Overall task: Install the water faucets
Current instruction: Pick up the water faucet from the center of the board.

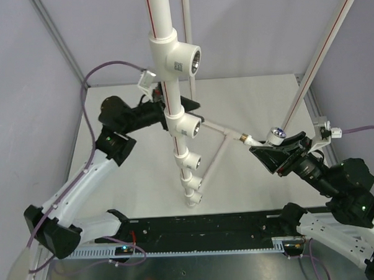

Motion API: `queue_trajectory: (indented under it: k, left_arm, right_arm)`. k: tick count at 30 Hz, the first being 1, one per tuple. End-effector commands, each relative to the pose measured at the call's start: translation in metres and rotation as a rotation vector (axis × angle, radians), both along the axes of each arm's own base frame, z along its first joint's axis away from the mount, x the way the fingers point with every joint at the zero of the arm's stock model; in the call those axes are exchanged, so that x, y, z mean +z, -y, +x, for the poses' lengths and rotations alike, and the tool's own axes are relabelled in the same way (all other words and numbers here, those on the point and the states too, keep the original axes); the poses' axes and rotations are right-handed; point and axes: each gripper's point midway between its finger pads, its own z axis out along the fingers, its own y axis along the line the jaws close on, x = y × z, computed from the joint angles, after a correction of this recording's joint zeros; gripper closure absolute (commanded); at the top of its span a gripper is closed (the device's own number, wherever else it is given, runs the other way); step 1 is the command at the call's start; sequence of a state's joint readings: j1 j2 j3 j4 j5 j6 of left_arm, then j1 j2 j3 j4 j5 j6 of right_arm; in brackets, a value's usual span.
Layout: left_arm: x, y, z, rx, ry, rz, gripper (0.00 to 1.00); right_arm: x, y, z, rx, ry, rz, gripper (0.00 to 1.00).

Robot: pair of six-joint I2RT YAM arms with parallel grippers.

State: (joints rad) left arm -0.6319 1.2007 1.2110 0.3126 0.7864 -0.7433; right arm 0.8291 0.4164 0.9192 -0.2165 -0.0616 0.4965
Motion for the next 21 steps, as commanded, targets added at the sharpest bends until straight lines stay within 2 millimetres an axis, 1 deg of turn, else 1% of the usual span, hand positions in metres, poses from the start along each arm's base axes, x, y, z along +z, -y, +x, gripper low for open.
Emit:
queue_trajectory:
  k: [1,5,7,9,11,15,16,18,19,20,21]
  left_arm:
    - [0.017,-0.04,-0.015,0.068,0.069,-0.056,0.0]
    - [-0.007,-0.055,-0.036,0.066,0.088,-0.038,0.0]
    - [-0.017,-0.062,-0.048,0.059,0.11,-0.032,0.0]
    - [-0.023,-0.069,-0.062,0.052,0.146,-0.034,0.01]
    - [-0.027,-0.076,-0.075,0.046,0.181,-0.04,0.01]
    - [-0.034,-0.088,-0.091,0.067,0.229,-0.061,0.01]
    - [-0.037,-0.09,-0.094,0.072,0.237,-0.063,0.01]
    - [-0.039,-0.094,-0.102,0.071,0.258,-0.07,0.0]
    - [-0.04,-0.095,-0.105,0.068,0.266,-0.072,0.0]
    - [-0.04,-0.097,-0.107,0.065,0.276,-0.075,0.0]
    - [-0.039,-0.098,-0.11,0.061,0.283,-0.077,0.0]
  right_arm:
    - [-0.024,0.015,0.003,-0.066,0.009,-0.232,1.0]
    - [-0.028,0.016,0.001,-0.053,0.042,-0.345,1.0]
    - [-0.026,0.014,-0.002,-0.034,0.077,-0.373,1.0]
    - [-0.022,0.012,-0.001,-0.032,0.107,-0.385,1.0]
    - [-0.018,0.009,0.003,-0.039,0.121,-0.403,1.0]
    - [-0.006,0.004,0.023,-0.139,0.107,-0.444,1.0]
    - [-0.005,0.0,0.028,-0.168,0.104,-0.466,1.0]
    - [0.001,-0.009,0.031,-0.217,0.133,-0.508,1.0]
    - [0.004,-0.017,0.025,-0.21,0.162,-0.526,1.0]
    - [0.008,-0.02,0.024,-0.238,0.183,-0.54,1.0]
    - [0.011,-0.026,0.016,-0.23,0.204,-0.542,1.0]
